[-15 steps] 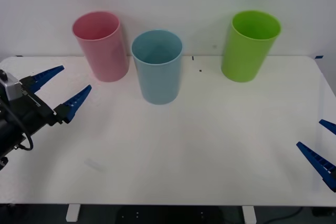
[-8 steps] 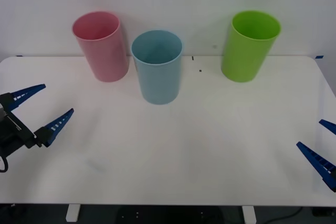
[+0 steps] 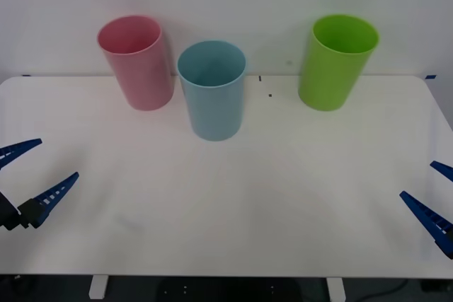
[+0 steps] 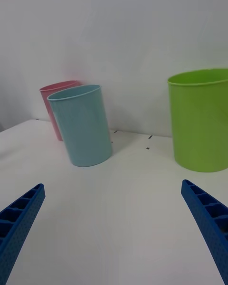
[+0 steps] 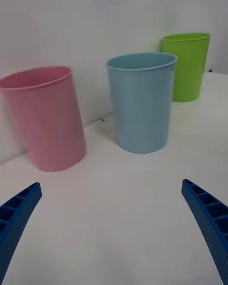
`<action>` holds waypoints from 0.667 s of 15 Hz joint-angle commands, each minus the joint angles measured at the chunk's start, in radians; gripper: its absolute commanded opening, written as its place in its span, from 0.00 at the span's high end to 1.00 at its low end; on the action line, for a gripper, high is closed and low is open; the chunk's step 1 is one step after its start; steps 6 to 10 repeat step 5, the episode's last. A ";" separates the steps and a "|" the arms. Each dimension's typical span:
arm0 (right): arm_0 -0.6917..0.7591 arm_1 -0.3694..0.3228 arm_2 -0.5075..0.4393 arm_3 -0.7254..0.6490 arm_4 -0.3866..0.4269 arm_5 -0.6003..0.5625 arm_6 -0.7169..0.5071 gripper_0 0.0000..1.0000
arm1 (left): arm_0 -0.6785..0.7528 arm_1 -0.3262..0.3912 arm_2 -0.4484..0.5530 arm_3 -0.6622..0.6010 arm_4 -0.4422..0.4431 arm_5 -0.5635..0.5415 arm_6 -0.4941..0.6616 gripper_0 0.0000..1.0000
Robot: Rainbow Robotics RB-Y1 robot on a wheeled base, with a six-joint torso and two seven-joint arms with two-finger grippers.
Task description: Grasp the object on the table and drop it into the matching bin: aluminum can to the light blue bin, PET bottle to the pink bin.
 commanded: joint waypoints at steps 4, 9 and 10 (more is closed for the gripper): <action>0.000 0.000 0.000 0.000 0.000 0.000 0.000 0.00 | 0.015 0.002 0.000 0.000 0.019 0.000 0.001 0.00; 0.000 0.000 0.000 0.000 0.000 0.000 0.000 0.00 | 0.015 0.002 0.000 0.002 0.019 0.000 0.001 0.00; 0.000 0.000 0.000 0.000 0.000 0.000 0.000 0.00 | 0.015 0.002 0.000 0.002 0.019 0.000 0.001 0.00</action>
